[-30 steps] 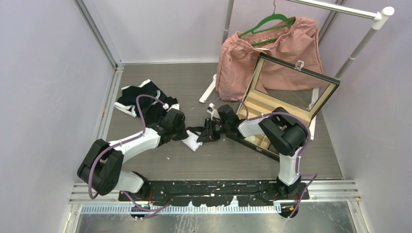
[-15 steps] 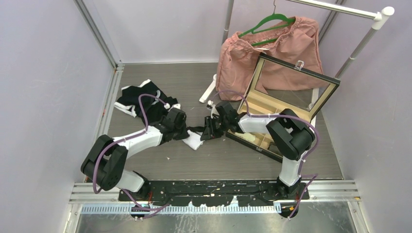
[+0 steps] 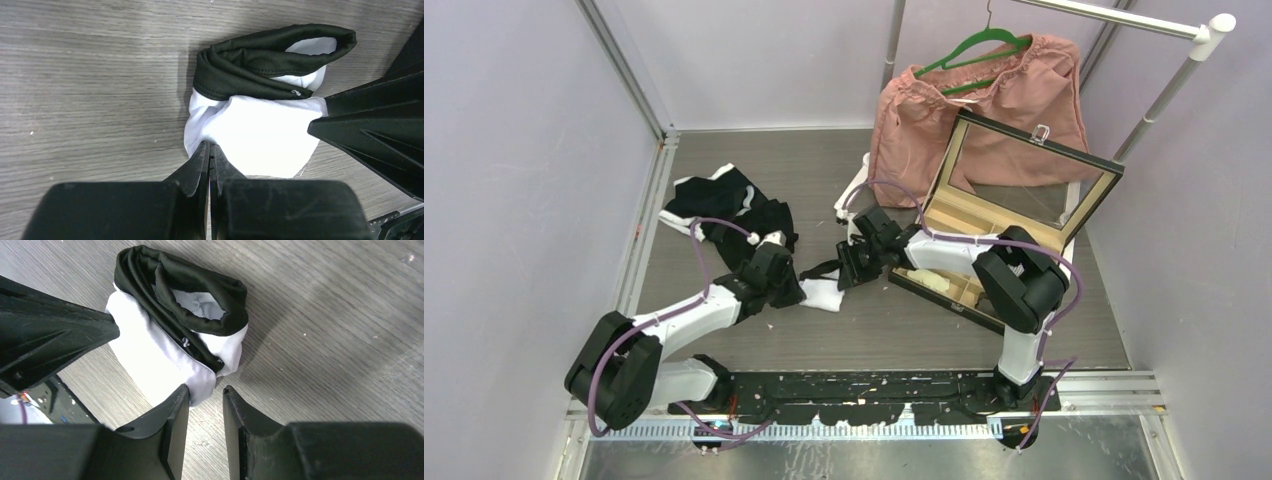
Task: Roll the underwear
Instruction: Roll the underwear to the center of the board, then pick up the underwear from the center of the board.
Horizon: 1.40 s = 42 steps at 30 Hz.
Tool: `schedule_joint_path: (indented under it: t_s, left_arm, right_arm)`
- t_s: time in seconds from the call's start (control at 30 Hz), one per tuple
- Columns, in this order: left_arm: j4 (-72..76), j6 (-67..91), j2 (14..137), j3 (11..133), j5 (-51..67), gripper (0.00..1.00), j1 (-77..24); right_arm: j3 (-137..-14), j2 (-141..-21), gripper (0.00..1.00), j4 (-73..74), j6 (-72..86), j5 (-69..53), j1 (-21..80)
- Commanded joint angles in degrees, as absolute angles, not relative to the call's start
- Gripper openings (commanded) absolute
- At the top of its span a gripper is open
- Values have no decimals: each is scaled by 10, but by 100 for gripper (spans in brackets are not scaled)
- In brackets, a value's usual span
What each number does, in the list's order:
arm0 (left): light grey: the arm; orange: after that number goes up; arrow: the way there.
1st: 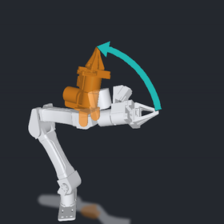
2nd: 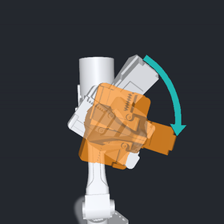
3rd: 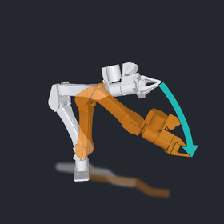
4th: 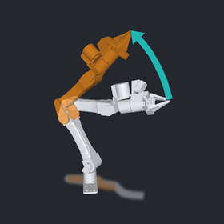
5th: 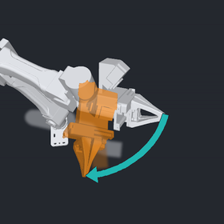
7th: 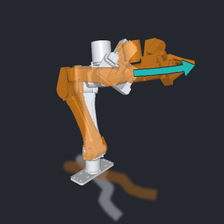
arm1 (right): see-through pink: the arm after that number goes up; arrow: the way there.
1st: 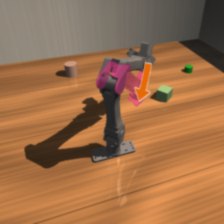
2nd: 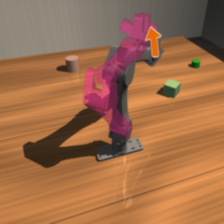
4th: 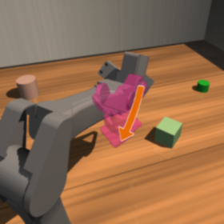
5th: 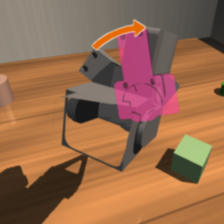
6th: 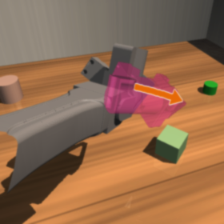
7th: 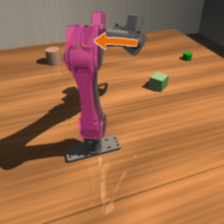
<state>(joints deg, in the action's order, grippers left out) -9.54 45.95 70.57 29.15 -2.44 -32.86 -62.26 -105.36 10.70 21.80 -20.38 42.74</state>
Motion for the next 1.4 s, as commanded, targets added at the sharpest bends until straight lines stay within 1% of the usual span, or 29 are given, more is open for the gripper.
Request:
schedule_joint_path:
  t_s: [0.0, 0.23, 0.4, 0.53, 1.0, 1.23, 1.37]
  left_arm:
    - [-157, 460, 693, 277, -39, 1, -325]
    - [-167, 451, 688, 310, -20, 1, -325]
    - [-167, 442, 617, 325, -3, 1, -325]
    - [-132, 431, 586, 324, 24, 1, -325]
    - [-40, 415, 677, 356, 68, 1, -324]
    - [-37, 422, 725, 333, 38, 1, -325]
    - [-53, 427, 747, 320, 13, 1, -325]
  right_arm:
    - [-640, -1043, 37, 166, 162, -146, 445]
    - [-645, -1021, 39, 164, 141, -150, 459]
    - [-650, -1037, 38, 170, 141, -147, 462]
    - [-650, -1041, 38, 168, 143, -146, 462]
    - [-663, -1054, 39, 150, 160, -165, 462]
    - [-662, -1053, 39, 148, 162, -170, 462]
    - [-649, -1032, 41, 129, 164, -168, 462]
